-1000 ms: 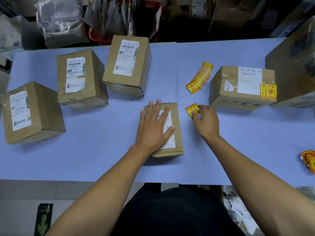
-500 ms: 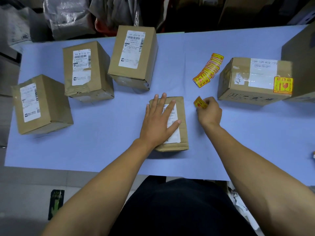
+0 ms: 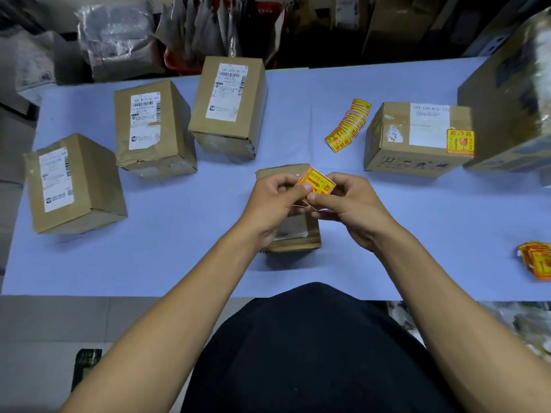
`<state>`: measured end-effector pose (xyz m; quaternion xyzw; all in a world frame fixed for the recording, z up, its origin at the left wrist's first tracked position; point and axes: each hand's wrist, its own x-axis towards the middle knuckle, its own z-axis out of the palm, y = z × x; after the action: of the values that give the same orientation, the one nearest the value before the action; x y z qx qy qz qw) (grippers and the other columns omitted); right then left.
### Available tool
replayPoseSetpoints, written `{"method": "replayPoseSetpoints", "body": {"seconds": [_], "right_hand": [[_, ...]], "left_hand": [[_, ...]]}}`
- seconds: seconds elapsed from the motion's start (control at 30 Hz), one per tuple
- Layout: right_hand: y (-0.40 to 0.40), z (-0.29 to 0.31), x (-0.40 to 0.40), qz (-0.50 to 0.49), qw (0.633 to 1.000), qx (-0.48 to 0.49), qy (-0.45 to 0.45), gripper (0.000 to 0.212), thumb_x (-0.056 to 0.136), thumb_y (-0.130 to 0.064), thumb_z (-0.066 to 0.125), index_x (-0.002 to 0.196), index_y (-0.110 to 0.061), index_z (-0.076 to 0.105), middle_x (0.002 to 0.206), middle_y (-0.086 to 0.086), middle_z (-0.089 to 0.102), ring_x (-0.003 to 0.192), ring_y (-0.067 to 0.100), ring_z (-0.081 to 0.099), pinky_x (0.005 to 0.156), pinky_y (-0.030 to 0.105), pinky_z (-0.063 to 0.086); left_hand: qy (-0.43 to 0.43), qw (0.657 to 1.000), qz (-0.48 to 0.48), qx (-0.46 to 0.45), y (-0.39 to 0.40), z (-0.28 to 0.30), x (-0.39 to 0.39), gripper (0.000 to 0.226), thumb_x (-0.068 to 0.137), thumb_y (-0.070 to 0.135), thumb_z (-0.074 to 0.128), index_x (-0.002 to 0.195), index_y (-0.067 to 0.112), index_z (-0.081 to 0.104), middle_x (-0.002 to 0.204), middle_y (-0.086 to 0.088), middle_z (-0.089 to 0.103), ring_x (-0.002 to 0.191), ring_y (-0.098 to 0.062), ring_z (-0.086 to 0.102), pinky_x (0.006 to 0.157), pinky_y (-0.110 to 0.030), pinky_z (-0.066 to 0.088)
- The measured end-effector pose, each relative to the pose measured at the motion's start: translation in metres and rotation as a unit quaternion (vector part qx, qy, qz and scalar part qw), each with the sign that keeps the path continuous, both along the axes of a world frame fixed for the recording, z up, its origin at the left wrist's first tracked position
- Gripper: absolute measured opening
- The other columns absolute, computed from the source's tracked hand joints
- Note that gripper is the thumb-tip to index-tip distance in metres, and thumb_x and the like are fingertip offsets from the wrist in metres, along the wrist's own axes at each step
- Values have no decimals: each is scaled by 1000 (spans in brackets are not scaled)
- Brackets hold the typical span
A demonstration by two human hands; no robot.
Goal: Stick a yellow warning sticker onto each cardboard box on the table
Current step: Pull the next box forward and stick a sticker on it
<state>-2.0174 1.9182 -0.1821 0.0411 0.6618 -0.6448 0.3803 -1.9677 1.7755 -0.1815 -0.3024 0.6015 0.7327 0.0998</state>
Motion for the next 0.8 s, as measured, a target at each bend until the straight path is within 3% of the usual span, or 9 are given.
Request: {"method": "replayPoseSetpoints", "body": {"seconds": [0.13,0.4,0.53,0.8], "right_hand": [[-1,12,1,-54,999,4,-1,11,91,0,68,86,-6,60,72,11,62,59,15,62,61,24,59],[-11,37,5,4,999,-37,-3,9,96,-5,61,88,-6,62,73,10,67,67,16,67,62,26,60],[-9,50,0,8,997,-73,-38,14,98,-7,56,86,-7,64,76,10,68,71,19,71,62,29,61],[-8,59,0,22,993,-100,-53,21,99,-6,52,83,-7,66,75,10,69,70,21,73,61,29,61]], "left_hand": [[15,999,34,-4,-10,6,8,11,95,5,61,87,10,65,66,3,69,57,-7,61,56,-19,54],[41,998,-12,35,-18,31,10,12,95,8,60,94,11,71,70,-1,68,57,-9,59,53,-19,47],[51,998,-14,45,-22,41,8,17,95,5,57,87,10,71,77,-8,69,58,-10,59,53,-19,47],[64,997,-18,43,-21,49,8,22,95,0,53,78,8,66,62,-3,65,51,-10,56,50,-18,47]]}}
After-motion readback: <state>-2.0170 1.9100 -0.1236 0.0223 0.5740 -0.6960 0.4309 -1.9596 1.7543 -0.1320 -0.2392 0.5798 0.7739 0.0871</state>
